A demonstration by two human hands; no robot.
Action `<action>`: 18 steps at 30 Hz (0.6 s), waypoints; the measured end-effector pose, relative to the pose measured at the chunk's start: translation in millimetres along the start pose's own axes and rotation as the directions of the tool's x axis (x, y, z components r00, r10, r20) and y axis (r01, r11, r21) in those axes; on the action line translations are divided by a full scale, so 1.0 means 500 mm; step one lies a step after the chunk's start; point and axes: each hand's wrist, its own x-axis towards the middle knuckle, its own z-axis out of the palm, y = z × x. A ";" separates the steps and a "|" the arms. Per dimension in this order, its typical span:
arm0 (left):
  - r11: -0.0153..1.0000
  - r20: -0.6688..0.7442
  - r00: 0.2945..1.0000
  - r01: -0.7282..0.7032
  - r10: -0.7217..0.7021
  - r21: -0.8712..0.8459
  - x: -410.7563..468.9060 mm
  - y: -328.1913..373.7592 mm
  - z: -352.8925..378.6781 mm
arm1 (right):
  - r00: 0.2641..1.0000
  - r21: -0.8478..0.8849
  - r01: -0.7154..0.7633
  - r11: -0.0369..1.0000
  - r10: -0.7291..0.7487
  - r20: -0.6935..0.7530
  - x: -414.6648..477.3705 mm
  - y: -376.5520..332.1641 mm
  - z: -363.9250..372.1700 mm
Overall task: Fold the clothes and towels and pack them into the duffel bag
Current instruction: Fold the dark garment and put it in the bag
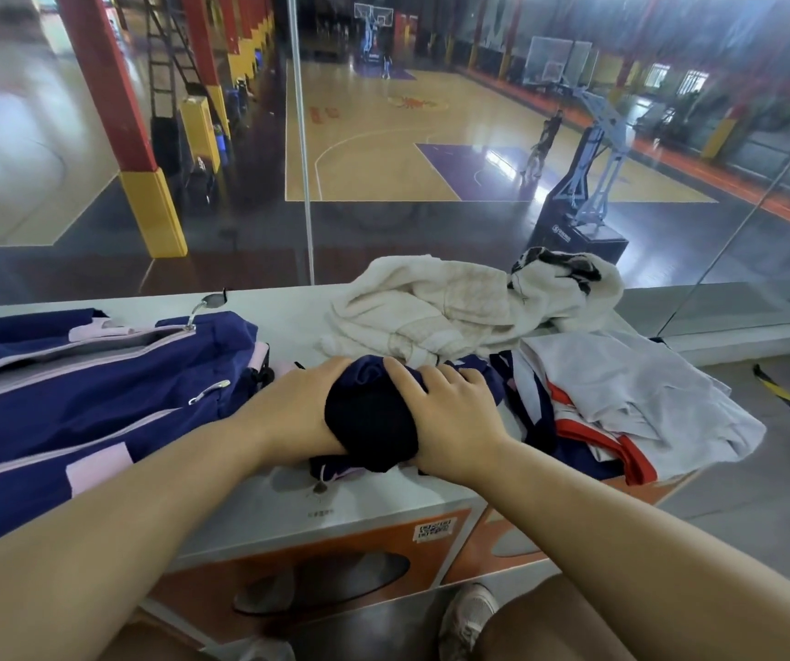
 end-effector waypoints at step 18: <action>0.828 -0.235 0.954 -0.025 0.188 0.560 -0.245 -0.101 -0.181 | 0.988 0.217 -0.155 0.964 0.150 0.042 0.021 -0.035 -0.238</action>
